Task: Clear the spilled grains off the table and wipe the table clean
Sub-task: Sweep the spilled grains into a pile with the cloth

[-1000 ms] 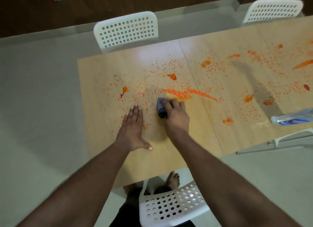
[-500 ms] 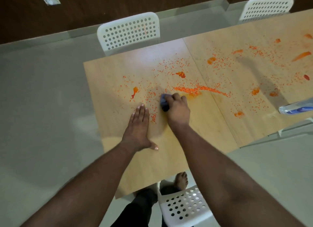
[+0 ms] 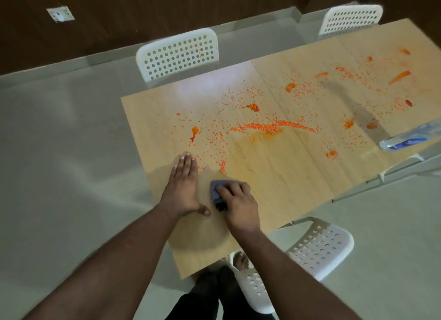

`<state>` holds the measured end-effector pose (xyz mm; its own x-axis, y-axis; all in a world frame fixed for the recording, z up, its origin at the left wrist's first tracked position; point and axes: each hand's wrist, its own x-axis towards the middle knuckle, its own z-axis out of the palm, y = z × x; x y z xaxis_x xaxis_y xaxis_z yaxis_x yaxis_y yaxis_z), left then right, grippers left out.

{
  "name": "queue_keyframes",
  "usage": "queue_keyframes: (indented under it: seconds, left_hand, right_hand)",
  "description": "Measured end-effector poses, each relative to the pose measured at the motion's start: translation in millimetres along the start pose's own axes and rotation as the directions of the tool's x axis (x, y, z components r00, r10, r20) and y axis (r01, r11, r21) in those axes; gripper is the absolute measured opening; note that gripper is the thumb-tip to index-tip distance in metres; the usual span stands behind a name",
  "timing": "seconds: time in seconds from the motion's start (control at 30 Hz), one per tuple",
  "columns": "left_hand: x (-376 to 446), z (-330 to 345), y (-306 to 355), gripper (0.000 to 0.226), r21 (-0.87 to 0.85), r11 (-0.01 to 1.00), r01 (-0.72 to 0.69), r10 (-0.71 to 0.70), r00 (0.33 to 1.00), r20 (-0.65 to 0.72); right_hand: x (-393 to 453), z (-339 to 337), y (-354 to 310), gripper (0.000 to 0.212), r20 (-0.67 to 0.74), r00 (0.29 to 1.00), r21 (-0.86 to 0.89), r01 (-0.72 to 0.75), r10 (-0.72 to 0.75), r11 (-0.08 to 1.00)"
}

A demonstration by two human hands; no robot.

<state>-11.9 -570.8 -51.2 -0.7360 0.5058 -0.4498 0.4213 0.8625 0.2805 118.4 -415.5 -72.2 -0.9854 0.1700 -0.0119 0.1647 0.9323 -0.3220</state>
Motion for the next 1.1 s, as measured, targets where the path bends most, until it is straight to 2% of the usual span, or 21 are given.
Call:
queue_keyframes:
  seconds: [0.1,0.2,0.3,0.37,0.53,0.67,0.8,0.87,1.0,1.1]
  left_hand:
    - [0.7,5.1,-2.0,0.175,-0.011,1.000,0.002,-0.002,1.000,-0.004]
    - [-2.7,8.3,-2.1,0.171,0.008,1.000,0.004,-0.004,1.000,-0.009]
    - [-5.6,10.5,-1.1,0.168,0.009,0.999,0.031,-0.031,1.000,-0.002]
    - [-8.7,11.6,-0.4,0.169,-0.003,0.998,0.060,-0.060,0.998,-0.006]
    - [-26.7,9.9,-6.5,0.172,-0.072,0.986,0.151,-0.153,0.988,-0.024]
    - [-35.8,4.5,-23.8,0.174,-0.118,0.981,0.153,-0.155,0.988,-0.009]
    - [-30.2,1.8,-37.4,0.175,-0.096,0.989,0.109,-0.110,0.994,0.004]
    - [-22.7,1.8,-43.1,0.179,-0.075,0.995,0.066,-0.065,0.998,0.016]
    - [-11.1,-3.5,-55.1,0.179,-0.053,0.998,-0.029,0.030,1.000,0.007]
    - [-4.3,-13.4,-70.2,0.171,-0.049,0.993,-0.107,0.107,0.994,0.013]
  right_hand:
    - [40.3,2.5,3.2,0.040,-0.010,1.000,-0.024,-0.015,0.015,1.000]
    - [97.8,-6.8,8.1,0.037,-0.021,0.994,-0.058,-0.105,0.104,0.993]
    - [135.0,-20.8,14.5,0.046,-0.063,0.966,0.042,-0.249,0.252,0.968]
    - [133.1,-29.9,15.6,0.051,-0.085,0.952,0.110,-0.284,0.294,0.952]
    - [53.3,-31.0,-8.1,0.058,-0.052,0.993,0.116,-0.102,0.109,0.988]
    - [-20.3,-4.9,-24.8,0.051,0.051,0.998,0.077,0.035,-0.039,0.996]
    - [-17.4,14.9,-27.6,0.045,0.045,0.998,0.035,0.049,-0.051,0.998]
    - [13.5,15.3,-28.6,0.040,0.029,1.000,0.021,0.011,-0.012,1.000]
    - [91.3,8.2,-29.9,0.041,-0.024,0.983,0.011,-0.181,0.182,0.983]
    - [126.8,2.5,-32.0,0.051,-0.092,0.927,0.127,-0.352,0.364,0.927]
